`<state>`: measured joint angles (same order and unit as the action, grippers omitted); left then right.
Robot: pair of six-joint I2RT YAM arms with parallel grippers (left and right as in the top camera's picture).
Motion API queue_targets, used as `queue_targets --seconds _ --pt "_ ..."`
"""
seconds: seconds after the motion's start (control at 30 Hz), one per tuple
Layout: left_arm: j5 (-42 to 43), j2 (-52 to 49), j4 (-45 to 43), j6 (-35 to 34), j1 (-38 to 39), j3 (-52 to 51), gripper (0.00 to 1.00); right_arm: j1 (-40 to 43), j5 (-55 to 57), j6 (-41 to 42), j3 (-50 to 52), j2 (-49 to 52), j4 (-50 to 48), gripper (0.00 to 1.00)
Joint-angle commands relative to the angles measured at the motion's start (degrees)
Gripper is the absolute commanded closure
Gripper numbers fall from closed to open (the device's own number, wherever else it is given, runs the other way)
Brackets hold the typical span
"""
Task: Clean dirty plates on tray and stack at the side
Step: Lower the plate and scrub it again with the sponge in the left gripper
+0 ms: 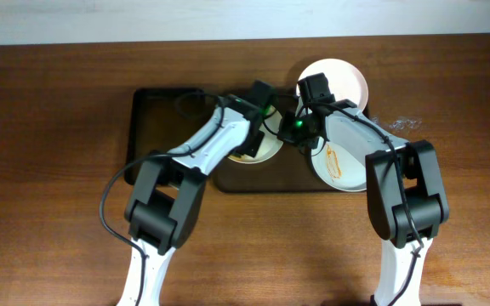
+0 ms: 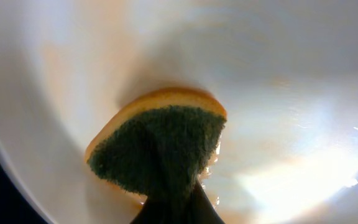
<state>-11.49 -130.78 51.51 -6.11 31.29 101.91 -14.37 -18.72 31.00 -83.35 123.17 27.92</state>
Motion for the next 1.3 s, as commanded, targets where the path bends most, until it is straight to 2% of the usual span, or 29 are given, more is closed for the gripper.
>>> queue_targets --seconds 0.0,0.13,0.37,0.43,0.63,0.7,0.77,0.8,0.87,0.93,1.0,1.07,1.17,1.27 --pt "5.9 -3.5 1.3 -0.7 3.2 0.3 1.0 0.2 1.7 -0.8 1.8 2.9 -0.1 0.96" --pt "7.3 -3.5 0.8 -2.8 1.7 0.3 1.0 0.2 1.7 -0.8 1.8 2.9 -0.1 0.96" --pt "7.2 -3.6 -7.3 -19.5 -5.8 -0.7 1.0 0.2 1.7 -1.9 1.8 2.9 -0.1 0.96" --pt "7.2 -4.2 -8.3 -22.3 -7.4 -1.1 1.0 0.2 1.7 -1.9 1.8 2.9 -0.1 0.96" --pt "4.7 -7.0 -15.5 -24.2 -7.5 -1.2 1.0 0.2 1.8 -1.9 1.8 2.9 -0.3 0.96" --pt "4.4 -7.2 -15.5 -24.7 -7.3 -1.2 1.0 0.2 1.8 -2.1 1.8 2.9 -0.3 0.96" --pt "7.2 -7.2 -13.8 -24.7 -7.0 -1.2 1.0 0.2 1.8 -2.1 1.8 2.9 -0.3 0.96" --pt "16.0 -7.2 -10.7 -24.8 -6.1 -1.2 1.0 0.2 1.8 -2.1 1.8 2.9 -0.3 0.96" --pt "23.4 -7.2 -6.6 -28.6 -5.0 -1.2 1.0 0.2 1.7 -2.1 1.8 2.9 -0.3 0.96" --pt "25.5 -7.2 -2.1 -33.1 -3.5 -1.2 1.0 0.2 1.7 -2.1 1.8 2.9 -0.3 0.96" --pt "25.4 -7.2 1.3 -34.6 -1.6 -1.2 1.0 0.2 1.3 -2.1 1.8 2.9 -0.2 0.96" --pt "23.8 -7.2 0.4 -34.6 -0.5 -1.2 1.0 0.2 1.3 -2.1 1.8 2.9 -0.2 0.96" --pt "21.1 -7.2 -5.0 -34.6 -1.2 -1.2 1.0 0.2 1.3 -2.1 1.8 2.9 -0.1 0.96" --pt "9.7 -7.4 -14.4 -34.6 -3.3 -1.2 1.0 0.2 1.3 -2.3 1.8 2.9 -0.1 0.96"
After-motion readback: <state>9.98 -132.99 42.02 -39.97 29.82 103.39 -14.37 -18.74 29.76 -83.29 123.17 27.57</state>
